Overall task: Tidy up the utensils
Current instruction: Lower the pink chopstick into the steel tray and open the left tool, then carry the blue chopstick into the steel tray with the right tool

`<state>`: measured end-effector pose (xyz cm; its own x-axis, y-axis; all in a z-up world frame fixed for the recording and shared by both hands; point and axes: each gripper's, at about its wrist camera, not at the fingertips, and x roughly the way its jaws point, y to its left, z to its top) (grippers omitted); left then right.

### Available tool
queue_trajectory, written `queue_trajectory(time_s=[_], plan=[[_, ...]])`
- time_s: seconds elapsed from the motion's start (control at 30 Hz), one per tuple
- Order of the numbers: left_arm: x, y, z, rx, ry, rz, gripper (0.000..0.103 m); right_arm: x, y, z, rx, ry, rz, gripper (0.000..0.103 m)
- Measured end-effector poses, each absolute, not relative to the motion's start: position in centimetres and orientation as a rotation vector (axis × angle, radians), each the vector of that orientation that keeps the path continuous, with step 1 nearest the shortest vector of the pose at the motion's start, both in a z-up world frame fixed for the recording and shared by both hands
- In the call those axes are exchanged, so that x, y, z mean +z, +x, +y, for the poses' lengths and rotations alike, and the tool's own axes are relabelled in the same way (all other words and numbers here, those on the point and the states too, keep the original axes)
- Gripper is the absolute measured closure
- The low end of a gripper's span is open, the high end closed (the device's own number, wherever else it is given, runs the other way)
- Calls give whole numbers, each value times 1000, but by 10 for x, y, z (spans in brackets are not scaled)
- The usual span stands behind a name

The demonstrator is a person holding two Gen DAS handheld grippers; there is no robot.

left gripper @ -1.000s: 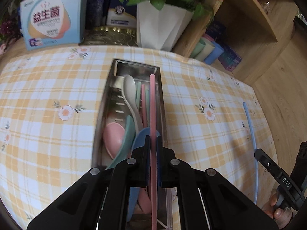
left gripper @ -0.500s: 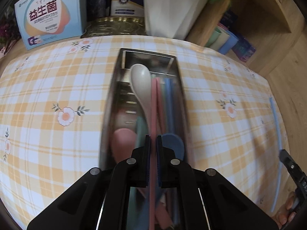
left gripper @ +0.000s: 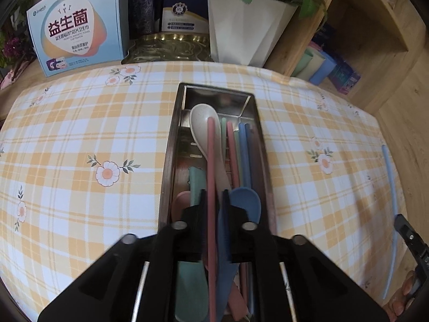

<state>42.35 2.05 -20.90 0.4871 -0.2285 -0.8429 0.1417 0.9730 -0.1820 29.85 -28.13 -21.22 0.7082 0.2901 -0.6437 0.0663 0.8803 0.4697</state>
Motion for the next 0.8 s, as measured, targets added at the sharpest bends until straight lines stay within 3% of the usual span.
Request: queue_trajectory(time_s=[0.03, 0.2, 0.3, 0.47, 0.8], plan=[[-205, 421, 21, -229, -91, 1028, 78, -211, 298, -281, 131, 490, 780, 97], [-178, 402, 22, -231, -40, 959, 68, -203, 296, -272, 142, 482, 774, 97], [-161, 389, 23, -225, -13, 908, 53, -196, 294, -265, 151, 472, 767, 97], [-134, 366, 28, -192, 22, 826, 15, -184, 292, -252, 166, 446, 757, 97], [-107, 338, 54, -119, 35, 734, 6, -167, 293, -218, 201, 397, 759, 97]])
